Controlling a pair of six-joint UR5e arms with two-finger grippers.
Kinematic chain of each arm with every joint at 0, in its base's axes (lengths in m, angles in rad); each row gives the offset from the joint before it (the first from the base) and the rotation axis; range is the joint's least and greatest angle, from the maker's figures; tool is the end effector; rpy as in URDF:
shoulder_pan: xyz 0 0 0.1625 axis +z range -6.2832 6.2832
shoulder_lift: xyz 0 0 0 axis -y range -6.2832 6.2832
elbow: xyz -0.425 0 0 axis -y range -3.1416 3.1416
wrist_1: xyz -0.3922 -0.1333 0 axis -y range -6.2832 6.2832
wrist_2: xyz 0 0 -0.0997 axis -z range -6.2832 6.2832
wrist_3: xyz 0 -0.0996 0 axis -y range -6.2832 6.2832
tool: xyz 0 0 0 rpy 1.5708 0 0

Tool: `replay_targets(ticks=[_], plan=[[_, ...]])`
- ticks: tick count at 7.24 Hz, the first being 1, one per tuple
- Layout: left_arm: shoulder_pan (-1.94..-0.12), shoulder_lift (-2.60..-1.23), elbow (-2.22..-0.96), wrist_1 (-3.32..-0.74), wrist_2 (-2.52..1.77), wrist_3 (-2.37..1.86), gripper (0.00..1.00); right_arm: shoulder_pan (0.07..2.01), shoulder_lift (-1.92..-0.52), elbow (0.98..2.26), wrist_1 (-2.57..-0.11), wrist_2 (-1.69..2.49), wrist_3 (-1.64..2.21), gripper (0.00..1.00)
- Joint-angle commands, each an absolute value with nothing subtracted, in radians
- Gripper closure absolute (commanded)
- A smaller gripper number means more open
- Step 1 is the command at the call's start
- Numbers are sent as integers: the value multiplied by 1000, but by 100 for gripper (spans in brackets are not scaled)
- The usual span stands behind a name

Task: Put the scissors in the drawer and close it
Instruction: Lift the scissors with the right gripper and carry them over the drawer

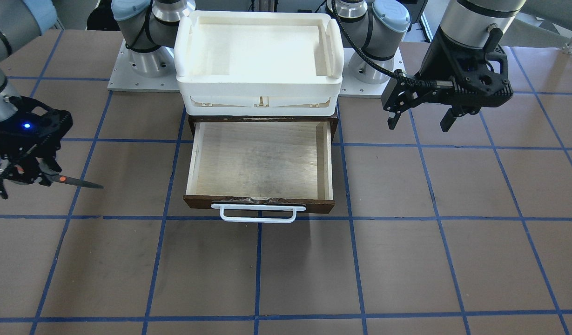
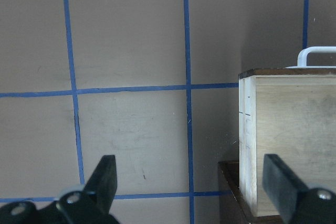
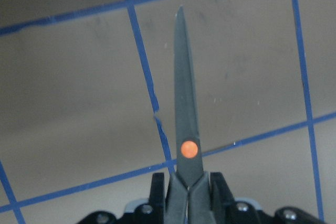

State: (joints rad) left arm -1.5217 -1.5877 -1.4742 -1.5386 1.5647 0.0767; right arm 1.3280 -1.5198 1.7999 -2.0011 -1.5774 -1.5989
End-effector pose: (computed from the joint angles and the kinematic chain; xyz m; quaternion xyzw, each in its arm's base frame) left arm -0.1088 -0.5143 0.5308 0.0140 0.9983 -0.0560 0.0005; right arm 0.0056 -0.5289 0.3950 0.6253 -0.7768 0.0428 0.0617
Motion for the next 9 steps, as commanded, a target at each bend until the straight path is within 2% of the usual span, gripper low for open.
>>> replay_targets(ticks=[1,5,7,9], plan=[[-1522,-1588,-1474,-1539,1565,77,0,1545,-1519,1786,-2003,-1546,-1397,100],[-1522,-1586,-1474,-1539,1565,77,0,1745,-1386,1597,-1996,-1523,-1146,100],[-1522,-1586,-1474,-1539,1565,77,0,1874,-1294,1583,-1964,-1523,-1132,100],[-1522,-1586,-1474,-1539,1565,77,0,1956,-1273,1585,-1907,-1546,-1135,100]])
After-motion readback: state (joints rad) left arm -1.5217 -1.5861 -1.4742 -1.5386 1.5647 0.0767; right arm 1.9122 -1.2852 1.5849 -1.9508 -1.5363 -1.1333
